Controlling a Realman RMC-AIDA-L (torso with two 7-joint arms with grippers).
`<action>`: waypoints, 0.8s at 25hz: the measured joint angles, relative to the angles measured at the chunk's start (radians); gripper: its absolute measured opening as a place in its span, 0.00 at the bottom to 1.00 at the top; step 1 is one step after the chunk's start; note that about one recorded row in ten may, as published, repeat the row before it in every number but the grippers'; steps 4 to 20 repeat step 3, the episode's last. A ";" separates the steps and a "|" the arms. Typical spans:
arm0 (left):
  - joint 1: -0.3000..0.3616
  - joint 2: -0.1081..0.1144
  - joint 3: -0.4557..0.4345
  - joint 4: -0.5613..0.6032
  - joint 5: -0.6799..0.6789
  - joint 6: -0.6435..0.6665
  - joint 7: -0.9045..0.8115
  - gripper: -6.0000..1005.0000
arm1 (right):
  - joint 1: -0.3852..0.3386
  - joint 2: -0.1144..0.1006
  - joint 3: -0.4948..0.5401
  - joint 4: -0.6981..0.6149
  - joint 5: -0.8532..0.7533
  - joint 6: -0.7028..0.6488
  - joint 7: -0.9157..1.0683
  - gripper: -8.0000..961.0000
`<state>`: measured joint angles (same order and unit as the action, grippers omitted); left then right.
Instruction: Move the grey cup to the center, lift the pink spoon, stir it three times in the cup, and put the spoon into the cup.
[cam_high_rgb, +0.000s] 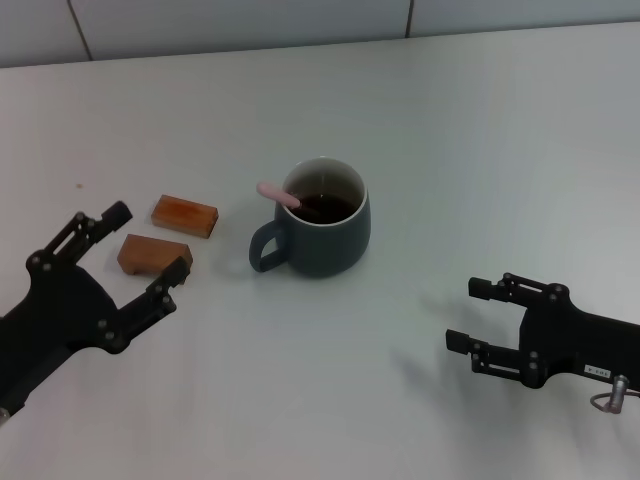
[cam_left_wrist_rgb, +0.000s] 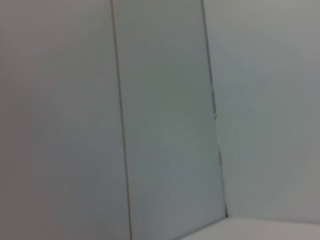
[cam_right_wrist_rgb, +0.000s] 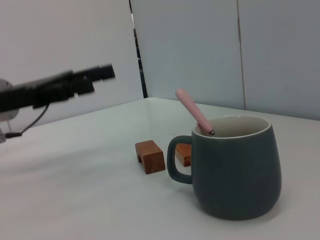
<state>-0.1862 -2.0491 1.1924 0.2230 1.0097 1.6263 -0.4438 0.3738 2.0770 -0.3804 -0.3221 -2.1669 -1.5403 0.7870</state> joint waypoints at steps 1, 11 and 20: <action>0.000 0.000 0.000 0.000 0.000 0.000 0.000 0.80 | 0.000 0.000 0.000 0.000 0.000 0.000 0.000 0.78; -0.002 0.001 0.001 -0.008 0.000 -0.031 -0.011 0.80 | 0.003 0.000 0.000 0.000 0.000 0.000 0.000 0.78; -0.002 0.001 0.001 -0.008 0.000 -0.031 -0.011 0.80 | 0.003 0.000 0.000 0.000 0.000 0.000 0.000 0.78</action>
